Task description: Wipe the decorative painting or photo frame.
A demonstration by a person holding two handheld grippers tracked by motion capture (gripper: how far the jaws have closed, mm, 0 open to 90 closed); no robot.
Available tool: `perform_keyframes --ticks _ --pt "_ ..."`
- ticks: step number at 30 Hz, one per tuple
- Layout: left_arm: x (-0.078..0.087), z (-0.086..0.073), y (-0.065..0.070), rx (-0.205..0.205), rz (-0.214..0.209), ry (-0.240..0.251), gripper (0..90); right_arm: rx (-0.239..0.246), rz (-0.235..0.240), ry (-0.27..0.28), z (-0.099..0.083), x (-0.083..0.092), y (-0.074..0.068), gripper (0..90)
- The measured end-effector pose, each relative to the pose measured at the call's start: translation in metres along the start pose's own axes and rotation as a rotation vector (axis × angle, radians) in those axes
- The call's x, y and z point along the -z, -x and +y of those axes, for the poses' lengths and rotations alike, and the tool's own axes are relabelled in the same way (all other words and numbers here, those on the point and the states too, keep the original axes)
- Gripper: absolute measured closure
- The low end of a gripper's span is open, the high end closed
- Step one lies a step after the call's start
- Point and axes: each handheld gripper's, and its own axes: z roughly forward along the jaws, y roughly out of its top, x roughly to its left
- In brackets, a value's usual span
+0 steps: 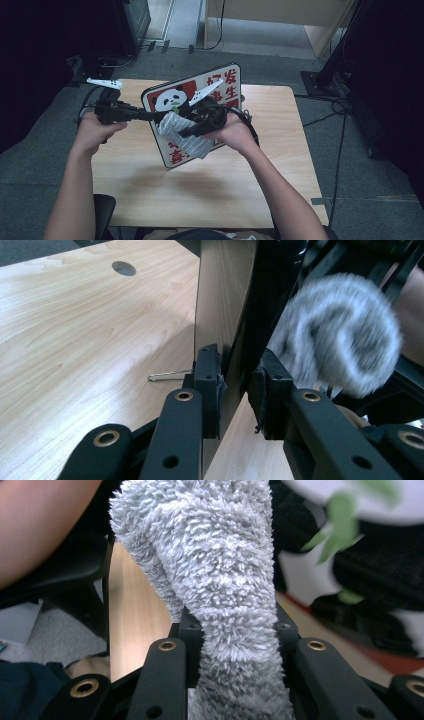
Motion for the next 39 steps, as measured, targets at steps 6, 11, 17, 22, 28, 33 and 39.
perform_keyframes --ticks 6,11,17,22,28,33,39 --pt "0.000 0.000 0.000 -0.002 0.000 -0.001 75.6 0.024 -0.030 0.024 0.025 0.018 -0.002 69.6" --pt "0.000 0.000 0.001 -0.002 0.003 0.002 75.6 0.062 -0.064 0.037 0.057 0.036 -0.008 69.3" --pt "0.000 0.000 0.002 -0.018 0.008 0.005 75.9 0.065 -0.106 0.068 0.098 0.051 -0.009 68.7" --pt "0.000 0.000 0.001 -0.018 0.008 0.009 75.9 0.071 -0.136 0.076 0.127 0.049 -0.007 68.5" --pt "0.001 0.000 0.002 -0.022 0.010 0.017 75.9 0.056 -0.153 0.047 0.154 0.034 -0.004 67.9" --pt "0.001 0.000 0.001 -0.032 0.015 0.028 76.0 0.028 -0.155 0.029 0.161 0.020 0.005 67.2" --pt "0.001 0.000 0.001 -0.036 0.015 0.025 76.4 -0.013 -0.169 -0.016 0.158 0.008 0.015 65.2"
